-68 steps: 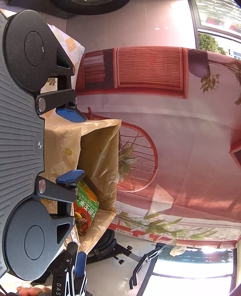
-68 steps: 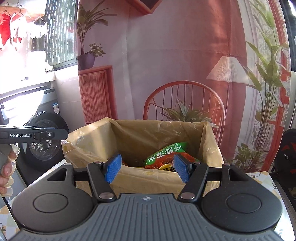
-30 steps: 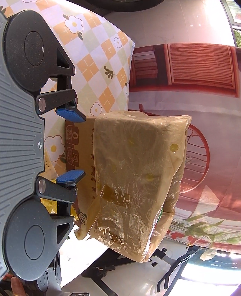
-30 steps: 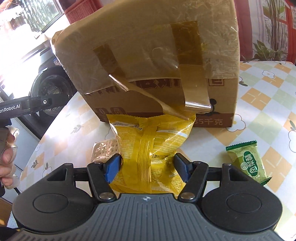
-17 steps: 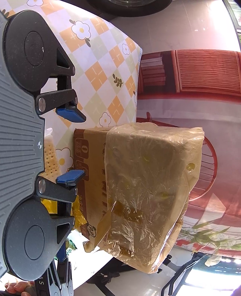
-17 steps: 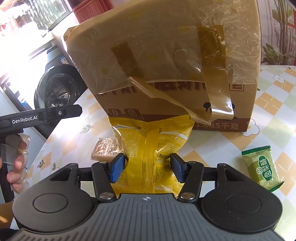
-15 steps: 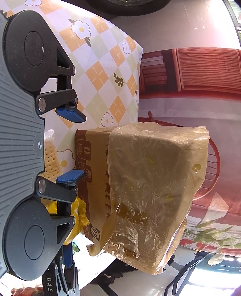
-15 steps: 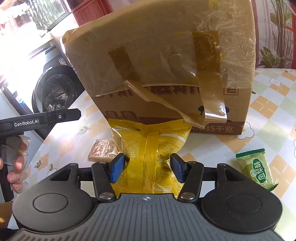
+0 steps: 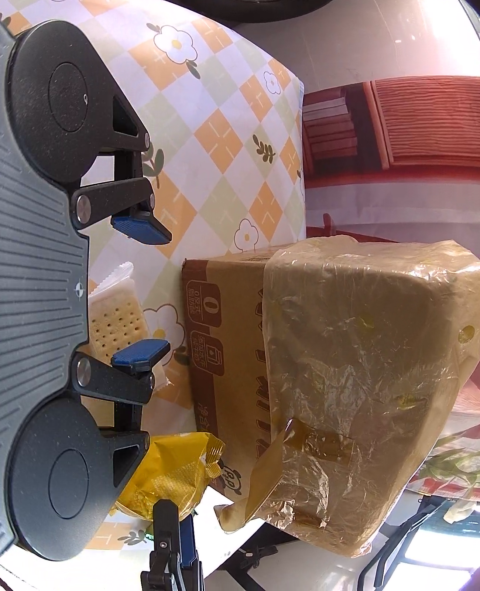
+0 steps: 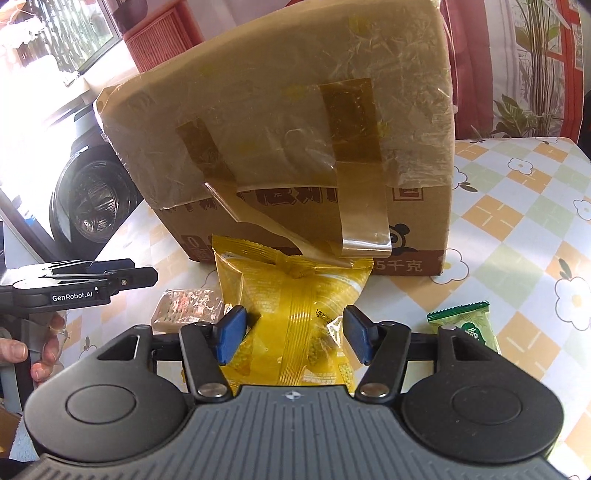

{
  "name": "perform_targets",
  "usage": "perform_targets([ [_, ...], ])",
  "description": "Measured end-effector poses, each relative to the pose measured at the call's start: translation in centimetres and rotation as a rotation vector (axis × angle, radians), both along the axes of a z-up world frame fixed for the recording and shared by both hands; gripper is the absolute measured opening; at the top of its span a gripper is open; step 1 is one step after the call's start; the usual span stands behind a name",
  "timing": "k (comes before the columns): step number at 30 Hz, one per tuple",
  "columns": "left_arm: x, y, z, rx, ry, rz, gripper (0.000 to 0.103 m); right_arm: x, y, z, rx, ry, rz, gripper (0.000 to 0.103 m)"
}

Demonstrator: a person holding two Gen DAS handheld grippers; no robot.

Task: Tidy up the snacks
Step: 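Grasp the cracker packet with the left gripper while the right gripper grasps the green wrapped cake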

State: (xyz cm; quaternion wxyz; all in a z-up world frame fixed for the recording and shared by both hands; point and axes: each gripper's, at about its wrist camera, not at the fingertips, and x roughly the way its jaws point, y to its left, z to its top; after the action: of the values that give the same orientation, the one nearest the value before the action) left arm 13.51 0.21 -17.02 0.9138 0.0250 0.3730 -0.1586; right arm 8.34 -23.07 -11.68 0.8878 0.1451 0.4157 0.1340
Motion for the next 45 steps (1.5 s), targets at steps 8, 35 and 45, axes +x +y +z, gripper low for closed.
perform_targets([
  [8, 0.7, 0.1, -1.3, -0.043, 0.024, 0.003, 0.059, -1.4, -2.5, 1.1, -0.113, -0.052, -0.017, 0.066],
  [35, 3.5, -1.0, -3.2, -0.058, 0.084, -0.073, 0.059, -0.1, -5.1, -4.7, -0.237, 0.06, -0.129, 0.041],
  [45, 1.9, -0.6, -4.0, -0.098, 0.172, -0.128, 0.063, 0.0, -5.1, -4.8, -0.231, 0.062, -0.13, 0.041],
])
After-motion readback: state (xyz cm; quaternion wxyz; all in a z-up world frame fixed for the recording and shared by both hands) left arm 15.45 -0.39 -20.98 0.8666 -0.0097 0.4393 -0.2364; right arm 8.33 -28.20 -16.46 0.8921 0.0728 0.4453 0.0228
